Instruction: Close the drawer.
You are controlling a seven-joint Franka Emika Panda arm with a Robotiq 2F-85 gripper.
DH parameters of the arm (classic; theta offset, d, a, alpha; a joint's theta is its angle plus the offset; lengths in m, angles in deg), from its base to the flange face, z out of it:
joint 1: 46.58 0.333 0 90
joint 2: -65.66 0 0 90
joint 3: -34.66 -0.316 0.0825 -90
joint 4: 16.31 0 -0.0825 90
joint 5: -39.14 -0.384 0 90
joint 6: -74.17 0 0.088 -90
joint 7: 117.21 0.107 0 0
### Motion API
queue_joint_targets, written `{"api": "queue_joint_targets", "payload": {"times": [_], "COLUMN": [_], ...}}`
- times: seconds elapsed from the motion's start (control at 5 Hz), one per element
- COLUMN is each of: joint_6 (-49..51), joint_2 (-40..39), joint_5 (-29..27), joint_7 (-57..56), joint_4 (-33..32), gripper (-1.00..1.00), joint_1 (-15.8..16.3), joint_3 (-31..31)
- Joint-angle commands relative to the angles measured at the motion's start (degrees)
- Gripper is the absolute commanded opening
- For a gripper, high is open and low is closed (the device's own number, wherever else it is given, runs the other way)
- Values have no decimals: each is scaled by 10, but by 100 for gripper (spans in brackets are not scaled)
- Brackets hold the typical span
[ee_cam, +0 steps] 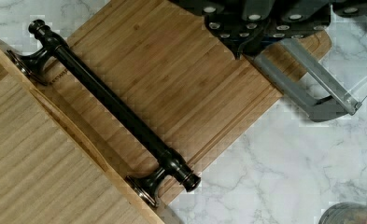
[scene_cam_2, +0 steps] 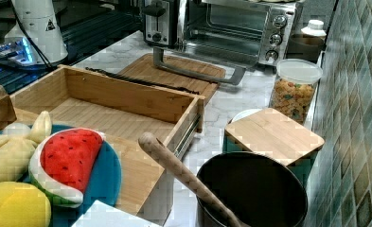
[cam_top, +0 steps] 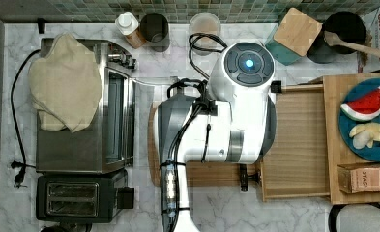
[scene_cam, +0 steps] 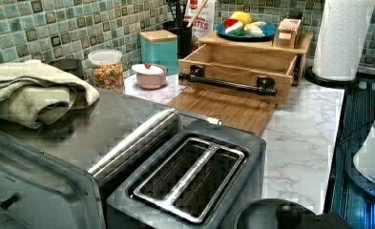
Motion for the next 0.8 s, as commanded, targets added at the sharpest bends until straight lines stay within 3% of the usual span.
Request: {"api": "queue_joint_targets", "payload": {"times": [0.2, 0.4, 0.8], "joint_6": [0, 10, -54], "joint_2": [0, 13, 57], "joint_5": [-1, -3, -6], "joint_7": [0, -53, -228], "joint_4": [-5, -21, -115], "gripper": [-100, -100, -100], "joint_1": [0, 9, 2], "joint_3": [0, 10, -7]}}
